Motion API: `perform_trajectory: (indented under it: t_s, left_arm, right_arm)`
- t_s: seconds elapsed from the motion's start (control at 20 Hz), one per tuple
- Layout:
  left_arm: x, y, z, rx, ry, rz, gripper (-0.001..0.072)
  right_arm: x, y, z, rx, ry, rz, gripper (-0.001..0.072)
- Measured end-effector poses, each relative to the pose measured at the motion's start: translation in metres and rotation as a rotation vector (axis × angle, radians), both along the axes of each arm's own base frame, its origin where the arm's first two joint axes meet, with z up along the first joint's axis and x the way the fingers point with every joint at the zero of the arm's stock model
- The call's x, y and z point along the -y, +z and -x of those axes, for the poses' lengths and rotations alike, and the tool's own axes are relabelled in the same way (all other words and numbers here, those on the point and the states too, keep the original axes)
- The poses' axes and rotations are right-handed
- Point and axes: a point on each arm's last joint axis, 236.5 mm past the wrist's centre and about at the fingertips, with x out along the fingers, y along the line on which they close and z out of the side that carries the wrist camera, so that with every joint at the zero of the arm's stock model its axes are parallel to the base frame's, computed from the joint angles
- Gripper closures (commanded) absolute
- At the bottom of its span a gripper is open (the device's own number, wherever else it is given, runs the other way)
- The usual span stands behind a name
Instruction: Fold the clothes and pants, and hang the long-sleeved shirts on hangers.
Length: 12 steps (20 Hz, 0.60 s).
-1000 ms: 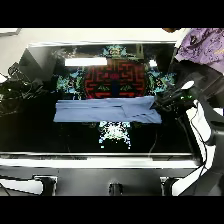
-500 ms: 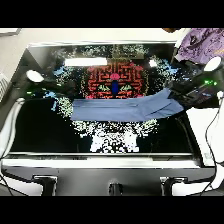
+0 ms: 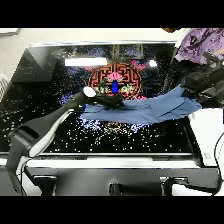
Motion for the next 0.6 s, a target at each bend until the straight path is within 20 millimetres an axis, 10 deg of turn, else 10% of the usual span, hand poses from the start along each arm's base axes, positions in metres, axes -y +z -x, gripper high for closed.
perform_trajectory:
  t_s: [0.4,0.6]
  left_arm:
    - [0.117,-0.002,0.044,-0.092,-0.091,0.165,0.0694]
    - [0.145,-0.004,0.058,-0.145,-0.097,0.213,0.0695]
  right_arm:
    - [0.002,0.036,-0.003,0.097,-0.008,0.023,0.068]
    - [0.001,0.045,-0.004,0.118,-0.004,0.021,0.068]
